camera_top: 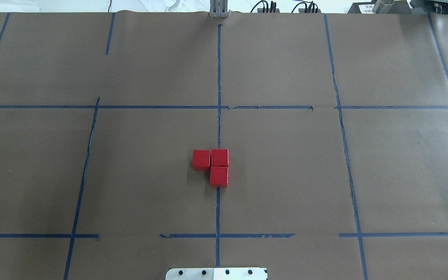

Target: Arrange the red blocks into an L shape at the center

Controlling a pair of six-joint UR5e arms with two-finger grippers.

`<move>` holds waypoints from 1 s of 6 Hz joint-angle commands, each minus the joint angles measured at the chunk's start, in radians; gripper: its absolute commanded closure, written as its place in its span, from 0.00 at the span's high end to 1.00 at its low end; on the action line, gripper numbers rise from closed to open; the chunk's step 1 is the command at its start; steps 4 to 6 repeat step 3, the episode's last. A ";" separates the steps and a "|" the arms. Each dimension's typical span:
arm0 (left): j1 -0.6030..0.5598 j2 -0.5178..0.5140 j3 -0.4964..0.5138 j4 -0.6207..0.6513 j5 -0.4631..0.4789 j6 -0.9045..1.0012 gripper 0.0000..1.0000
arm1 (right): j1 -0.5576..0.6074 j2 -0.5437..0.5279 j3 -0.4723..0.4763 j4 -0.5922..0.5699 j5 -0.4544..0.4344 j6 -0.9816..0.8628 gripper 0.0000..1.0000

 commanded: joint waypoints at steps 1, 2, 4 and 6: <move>0.001 -0.004 -0.002 0.000 0.000 0.000 1.00 | 0.000 -0.005 0.002 0.000 0.001 -0.002 1.00; 0.001 -0.004 -0.002 0.000 0.004 0.000 1.00 | 0.000 -0.005 0.004 0.000 0.001 0.000 1.00; 0.001 -0.002 -0.005 0.000 0.006 0.000 1.00 | 0.000 -0.005 0.004 0.000 0.001 0.000 1.00; 0.001 -0.002 -0.005 0.000 0.006 0.000 1.00 | 0.000 -0.005 0.004 0.000 0.001 0.000 1.00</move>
